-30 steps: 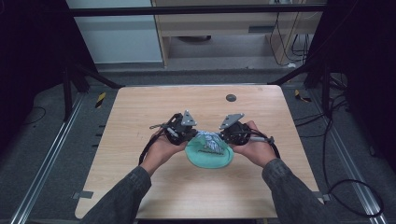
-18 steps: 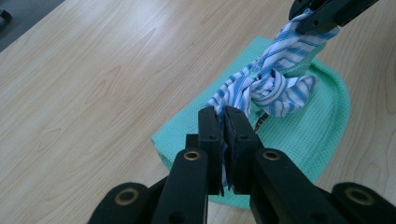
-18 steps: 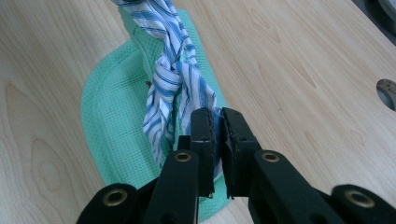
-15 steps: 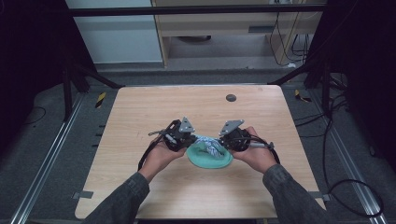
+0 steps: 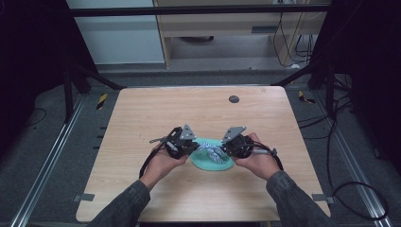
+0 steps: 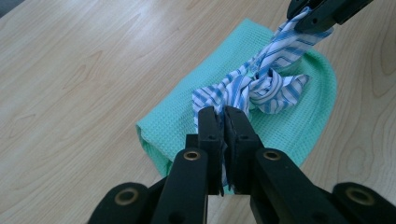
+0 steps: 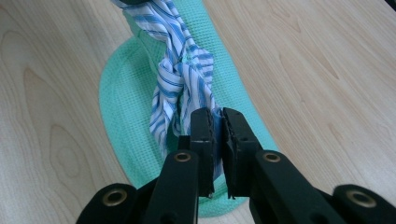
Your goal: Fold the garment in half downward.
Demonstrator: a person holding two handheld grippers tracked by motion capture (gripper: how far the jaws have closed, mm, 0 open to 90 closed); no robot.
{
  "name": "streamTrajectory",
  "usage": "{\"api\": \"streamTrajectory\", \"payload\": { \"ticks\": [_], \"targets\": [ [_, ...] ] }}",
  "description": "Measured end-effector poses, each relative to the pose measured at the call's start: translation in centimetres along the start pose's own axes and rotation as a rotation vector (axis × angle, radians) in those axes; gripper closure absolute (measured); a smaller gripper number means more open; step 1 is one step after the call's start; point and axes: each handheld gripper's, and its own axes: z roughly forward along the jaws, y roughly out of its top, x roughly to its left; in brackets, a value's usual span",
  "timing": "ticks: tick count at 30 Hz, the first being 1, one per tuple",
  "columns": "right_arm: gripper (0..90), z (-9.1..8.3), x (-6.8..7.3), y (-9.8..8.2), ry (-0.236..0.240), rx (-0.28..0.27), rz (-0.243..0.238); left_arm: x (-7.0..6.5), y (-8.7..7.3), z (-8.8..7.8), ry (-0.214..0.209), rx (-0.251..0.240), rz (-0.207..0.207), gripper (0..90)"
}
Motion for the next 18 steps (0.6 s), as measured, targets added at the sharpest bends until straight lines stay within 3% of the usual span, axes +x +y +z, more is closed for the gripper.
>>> {"api": "streamTrajectory", "payload": {
  "ticks": [18],
  "targets": [
    [82.8,0.2,1.4,-0.9,0.025,0.008,-0.005,-0.8,-1.7,0.4,-0.026,0.000,-0.007,86.1]
  ]
}}
